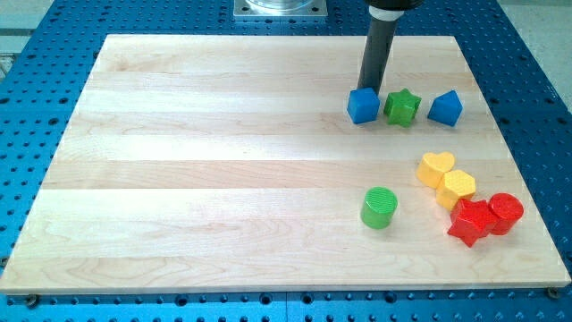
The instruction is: Point your hand at the bottom center of the board
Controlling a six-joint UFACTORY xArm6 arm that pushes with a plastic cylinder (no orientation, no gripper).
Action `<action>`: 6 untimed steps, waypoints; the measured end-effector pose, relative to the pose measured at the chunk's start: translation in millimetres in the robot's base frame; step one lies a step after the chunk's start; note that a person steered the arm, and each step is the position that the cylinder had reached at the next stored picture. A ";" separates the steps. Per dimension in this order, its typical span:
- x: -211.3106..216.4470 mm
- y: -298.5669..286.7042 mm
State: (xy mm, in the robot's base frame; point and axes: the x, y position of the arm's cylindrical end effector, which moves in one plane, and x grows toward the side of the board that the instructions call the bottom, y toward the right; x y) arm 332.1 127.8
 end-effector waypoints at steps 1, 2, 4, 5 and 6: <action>1.5 -0.1; -27.0 -55.7; 121.0 -137.0; 220.9 -134.1; 286.1 -130.4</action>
